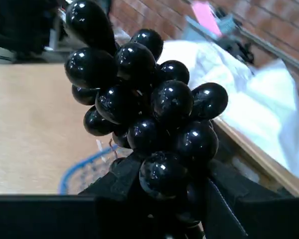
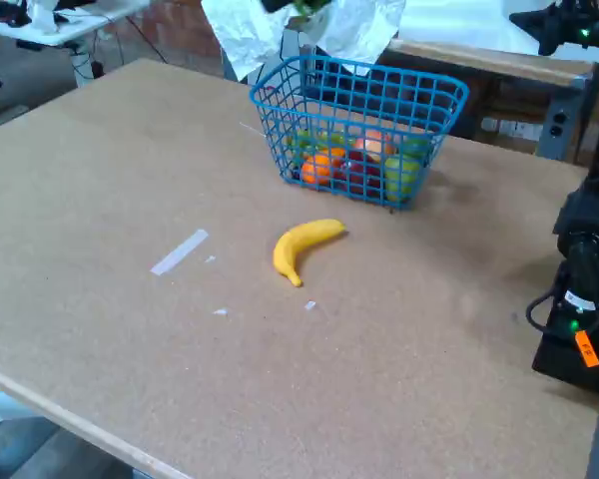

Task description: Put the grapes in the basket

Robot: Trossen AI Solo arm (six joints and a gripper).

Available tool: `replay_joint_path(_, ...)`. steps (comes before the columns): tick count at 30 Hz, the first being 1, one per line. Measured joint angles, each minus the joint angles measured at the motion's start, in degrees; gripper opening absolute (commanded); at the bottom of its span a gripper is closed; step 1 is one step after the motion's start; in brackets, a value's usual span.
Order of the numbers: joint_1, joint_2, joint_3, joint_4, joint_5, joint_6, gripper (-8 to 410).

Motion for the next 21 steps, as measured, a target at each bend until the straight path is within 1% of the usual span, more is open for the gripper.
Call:
replay_joint_path(4, -3.8, -0.4, -0.4, -4.5, 0.0, 3.4, -1)
replay_joint_path(8, -7.2, -0.3, -3.3, -4.8, -1.6, 4.7, -1)
replay_joint_path(11, -9.7, -0.3, -7.9, -0.5, -4.4, 5.2, -1)
replay_joint_path(16, -13.6, -0.3, -18.3, 10.0, -10.3, 5.9, -1)
replay_joint_path(18, -15.0, -0.3, -22.5, 14.1, -11.5, 6.5, -1)
replay_joint_path(21, -16.5, -0.3, -27.8, 18.4, -12.0, 7.2, 0)
